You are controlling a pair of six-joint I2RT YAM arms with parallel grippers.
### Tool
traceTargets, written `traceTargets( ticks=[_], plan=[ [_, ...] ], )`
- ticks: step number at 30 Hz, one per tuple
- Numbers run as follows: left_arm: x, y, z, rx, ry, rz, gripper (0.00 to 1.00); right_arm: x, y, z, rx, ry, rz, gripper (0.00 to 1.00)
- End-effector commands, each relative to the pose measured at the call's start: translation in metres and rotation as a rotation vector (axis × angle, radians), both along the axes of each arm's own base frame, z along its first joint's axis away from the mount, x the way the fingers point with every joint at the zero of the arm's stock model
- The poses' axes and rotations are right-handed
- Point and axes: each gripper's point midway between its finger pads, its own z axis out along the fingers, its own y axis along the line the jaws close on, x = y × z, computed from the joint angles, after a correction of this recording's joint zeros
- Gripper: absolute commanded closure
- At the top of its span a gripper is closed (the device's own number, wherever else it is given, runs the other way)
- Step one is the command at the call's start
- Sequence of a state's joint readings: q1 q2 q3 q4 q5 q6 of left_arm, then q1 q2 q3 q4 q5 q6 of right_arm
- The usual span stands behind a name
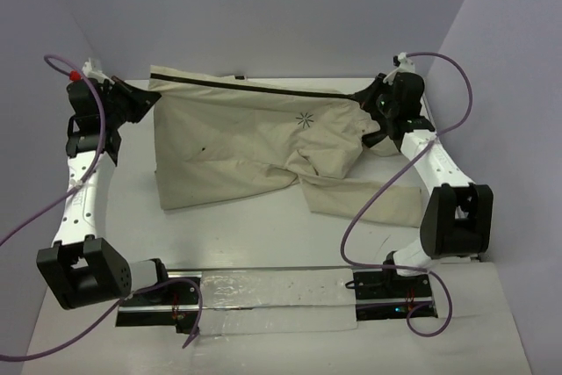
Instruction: Zip up the jacket
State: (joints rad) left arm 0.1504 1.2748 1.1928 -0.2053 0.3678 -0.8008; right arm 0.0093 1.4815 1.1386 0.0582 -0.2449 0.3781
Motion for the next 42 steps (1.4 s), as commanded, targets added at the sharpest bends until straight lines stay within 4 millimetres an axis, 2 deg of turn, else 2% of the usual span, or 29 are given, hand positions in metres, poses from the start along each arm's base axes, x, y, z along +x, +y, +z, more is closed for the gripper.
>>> traceTargets(
  ticks=[1,6,9,12,15,17,18,20,22,23,24,26,27,28,30,32,33,38,40,42],
  plan=[
    [-0.012,0.069,0.014,0.050,-0.050,0.203,1.00,0.014,-0.014,-0.058,-0.013,0.085,-0.054,1.00],
    [-0.022,0.088,0.002,0.066,-0.012,0.274,1.00,0.020,-0.012,-0.085,-0.003,0.136,-0.052,1.00],
    [-0.026,0.100,-0.002,0.070,0.001,0.311,1.00,0.020,-0.020,-0.083,-0.026,0.127,-0.089,1.00],
    [-0.028,0.111,-0.002,0.072,0.013,0.337,1.00,0.019,-0.033,-0.067,-0.054,0.091,-0.155,1.00],
    [-0.028,0.111,0.006,0.073,-0.003,0.337,1.00,0.014,-0.038,-0.040,-0.064,0.045,-0.187,1.00],
    [-0.027,0.109,0.012,0.073,-0.013,0.322,1.00,0.005,-0.043,-0.007,-0.071,-0.020,-0.211,1.00],
    [-0.026,0.107,0.018,0.078,-0.028,0.305,1.00,0.001,-0.044,0.002,-0.077,-0.040,-0.214,1.00],
    [-0.021,0.096,0.032,0.099,-0.059,0.255,1.00,-0.008,-0.044,0.030,-0.089,-0.090,-0.209,1.00],
    [-0.015,0.077,0.053,0.163,-0.133,0.187,0.96,-0.011,-0.042,0.056,-0.094,-0.123,-0.196,1.00],
    [-0.013,0.061,0.067,0.190,-0.149,0.144,0.74,-0.015,-0.041,0.055,-0.101,-0.088,-0.184,0.95],
    [-0.005,0.062,0.061,0.229,-0.110,0.163,0.27,-0.016,-0.039,0.073,-0.102,-0.110,-0.172,0.61],
    [-0.001,0.050,0.068,0.310,-0.070,0.150,0.05,-0.023,-0.043,0.077,-0.116,-0.076,-0.186,0.10],
    [-0.001,0.049,0.076,0.351,-0.066,0.164,0.01,-0.028,-0.041,0.077,-0.124,-0.062,-0.192,0.00],
    [-0.002,0.050,0.086,0.391,-0.070,0.192,0.01,-0.033,-0.038,0.078,-0.133,-0.050,-0.197,0.00],
    [-0.009,0.042,0.097,0.405,-0.078,0.198,0.01,-0.050,-0.048,0.079,-0.153,-0.029,-0.253,0.00],
    [-0.019,0.033,0.104,0.401,-0.097,0.184,0.01,-0.063,-0.050,0.079,-0.156,-0.008,-0.268,0.00],
    [-0.023,0.024,0.105,0.401,-0.103,0.162,0.01,-0.070,-0.050,0.073,-0.162,0.028,-0.259,0.00],
    [-0.045,-0.016,0.095,0.398,-0.117,0.048,0.01,-0.098,-0.035,0.057,-0.157,0.115,-0.180,0.00],
    [-0.053,-0.024,0.084,0.401,-0.110,0.010,0.01,-0.107,-0.038,0.051,-0.164,0.124,-0.189,0.00],
    [-0.062,-0.026,0.081,0.395,-0.118,-0.005,0.01,-0.112,-0.040,0.038,-0.173,0.136,-0.201,0.00]
  ],
)
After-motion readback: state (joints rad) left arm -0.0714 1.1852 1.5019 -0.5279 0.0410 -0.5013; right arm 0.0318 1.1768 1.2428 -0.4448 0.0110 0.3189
